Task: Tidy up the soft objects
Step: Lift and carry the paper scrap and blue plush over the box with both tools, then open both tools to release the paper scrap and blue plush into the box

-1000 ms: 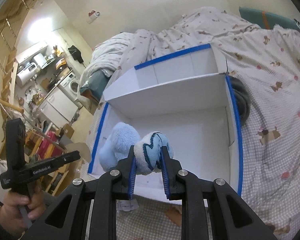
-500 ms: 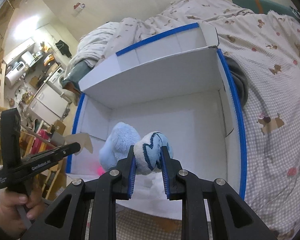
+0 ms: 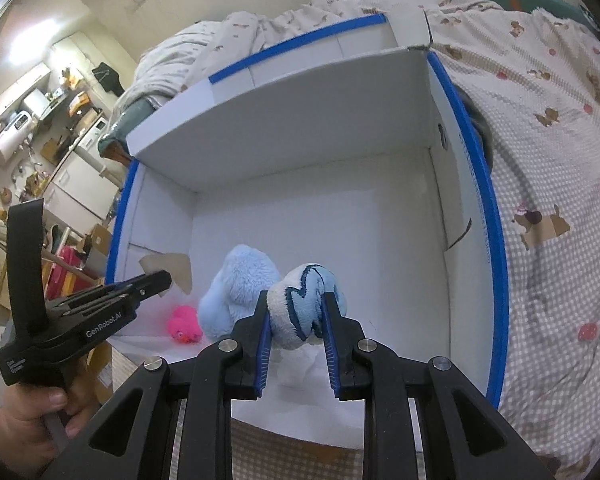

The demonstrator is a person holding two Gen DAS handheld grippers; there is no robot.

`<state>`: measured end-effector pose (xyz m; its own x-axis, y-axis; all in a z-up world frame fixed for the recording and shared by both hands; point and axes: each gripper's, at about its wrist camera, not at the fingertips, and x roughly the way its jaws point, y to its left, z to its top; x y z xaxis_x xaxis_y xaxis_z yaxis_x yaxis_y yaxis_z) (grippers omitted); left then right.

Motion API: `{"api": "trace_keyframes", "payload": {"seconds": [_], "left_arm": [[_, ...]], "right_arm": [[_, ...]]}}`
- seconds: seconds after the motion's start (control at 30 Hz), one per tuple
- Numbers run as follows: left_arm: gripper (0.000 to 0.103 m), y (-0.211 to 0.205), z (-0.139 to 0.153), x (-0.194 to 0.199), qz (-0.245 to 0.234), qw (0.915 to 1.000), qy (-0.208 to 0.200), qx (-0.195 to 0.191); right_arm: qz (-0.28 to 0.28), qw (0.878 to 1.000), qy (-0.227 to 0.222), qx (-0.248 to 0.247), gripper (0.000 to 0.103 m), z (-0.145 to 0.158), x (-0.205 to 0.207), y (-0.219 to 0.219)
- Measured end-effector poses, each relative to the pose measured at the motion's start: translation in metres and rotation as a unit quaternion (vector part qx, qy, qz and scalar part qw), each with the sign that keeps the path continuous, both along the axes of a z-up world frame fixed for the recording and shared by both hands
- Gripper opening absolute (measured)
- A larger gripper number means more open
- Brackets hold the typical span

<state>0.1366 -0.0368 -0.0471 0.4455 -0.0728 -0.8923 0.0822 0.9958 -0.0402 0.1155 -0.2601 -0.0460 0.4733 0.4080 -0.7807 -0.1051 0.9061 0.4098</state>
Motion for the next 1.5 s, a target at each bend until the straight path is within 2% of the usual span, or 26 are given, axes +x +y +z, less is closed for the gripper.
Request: {"api": "trace_keyframes", "payload": {"seconds": [0.73,0.97,1.1,1.2,1.27,1.3,1.33,1.37,1.5], "left_arm": [[0.009,-0.005,-0.014,-0.003,-0.005,0.9996,0.014,0.022],[0.011,-0.008,-0.010,-0.003,-0.011,0.9998,0.009,0.014],[0.019,-0.009,-0.009,-0.004,-0.011,0.9998,0.007,0.015],[0.028,-0.010,-0.009,-0.005,-0.010,0.9998,0.006,0.015],[0.041,-0.009,-0.008,-0.005,-0.008,0.9998,0.005,0.015],[0.050,-0.009,-0.007,-0.006,-0.006,0.9999,0.003,0.015],[0.054,-0.009,-0.006,-0.007,-0.005,0.9999,-0.001,0.015],[0.054,-0.008,-0.005,-0.007,-0.002,0.9999,-0.006,0.016],[0.055,-0.006,0.000,-0.007,0.004,0.9997,-0.018,0.014]], "right_arm": [[0.025,0.998,0.038,-0.044,0.027,-0.024,0.011,0.030],[0.023,0.998,0.040,-0.049,0.027,-0.027,0.012,0.033],[0.019,0.998,0.041,-0.046,0.028,-0.028,0.013,0.031],[0.009,0.998,0.045,-0.037,0.033,-0.028,0.013,0.027],[0.001,0.999,0.044,-0.031,0.037,-0.027,0.014,0.024],[-0.002,0.999,0.042,-0.028,0.042,-0.026,0.014,0.022],[-0.008,0.999,0.038,-0.024,0.064,-0.024,0.014,0.020],[-0.016,0.999,0.031,-0.020,0.076,-0.021,0.013,0.017],[-0.026,0.999,0.017,-0.006,0.076,-0.015,0.013,0.012]]}}
